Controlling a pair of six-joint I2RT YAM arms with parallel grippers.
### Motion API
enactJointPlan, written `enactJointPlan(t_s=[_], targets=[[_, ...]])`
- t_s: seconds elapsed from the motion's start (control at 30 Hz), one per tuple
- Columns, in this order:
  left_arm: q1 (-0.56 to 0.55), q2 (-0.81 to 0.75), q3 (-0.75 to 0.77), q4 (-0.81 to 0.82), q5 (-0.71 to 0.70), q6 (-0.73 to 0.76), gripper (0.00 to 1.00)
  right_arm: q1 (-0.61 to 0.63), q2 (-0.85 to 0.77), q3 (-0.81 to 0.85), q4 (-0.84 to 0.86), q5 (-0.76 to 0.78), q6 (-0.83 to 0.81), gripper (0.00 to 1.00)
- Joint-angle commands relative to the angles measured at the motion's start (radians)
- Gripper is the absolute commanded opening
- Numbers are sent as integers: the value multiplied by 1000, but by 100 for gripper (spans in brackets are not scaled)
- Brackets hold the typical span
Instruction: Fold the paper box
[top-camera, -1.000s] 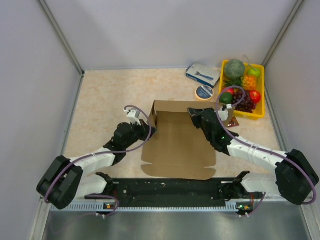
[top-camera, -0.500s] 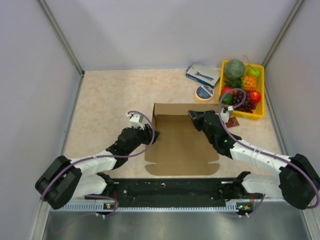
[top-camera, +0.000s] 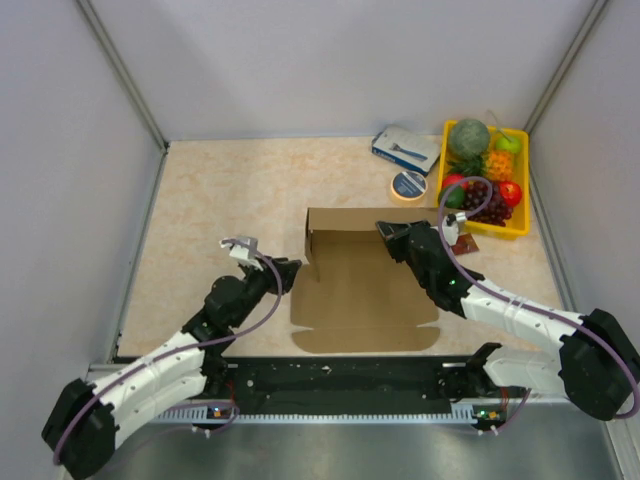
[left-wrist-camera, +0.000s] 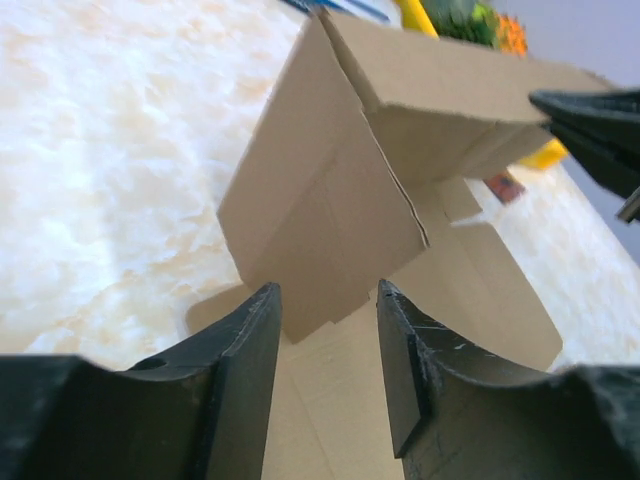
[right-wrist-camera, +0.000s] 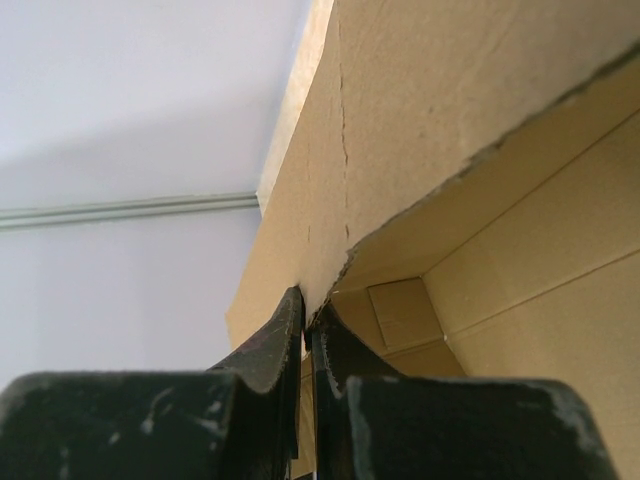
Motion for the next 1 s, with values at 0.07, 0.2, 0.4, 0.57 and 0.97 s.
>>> enactJointPlan(t_s=[0.07,0.2,0.4,0.57,0.97], targets=[[9,-134,64,-324,-334,-44,54,-8,4,-35,-106,-56,-34,0],[41,109,219,-300,-169,43,59,-8,9,-40,-92,-64,-31,0],[37,429,316,-83,36,247,57,-9,17,-31,-87,-76,-33,0],[29,466,264,139,63,290,59,-9,18,-24,-84,-86,-26,0],[-67,610,257,352,-323,312,58,-8,24,-1,-81,-104,-25,0]])
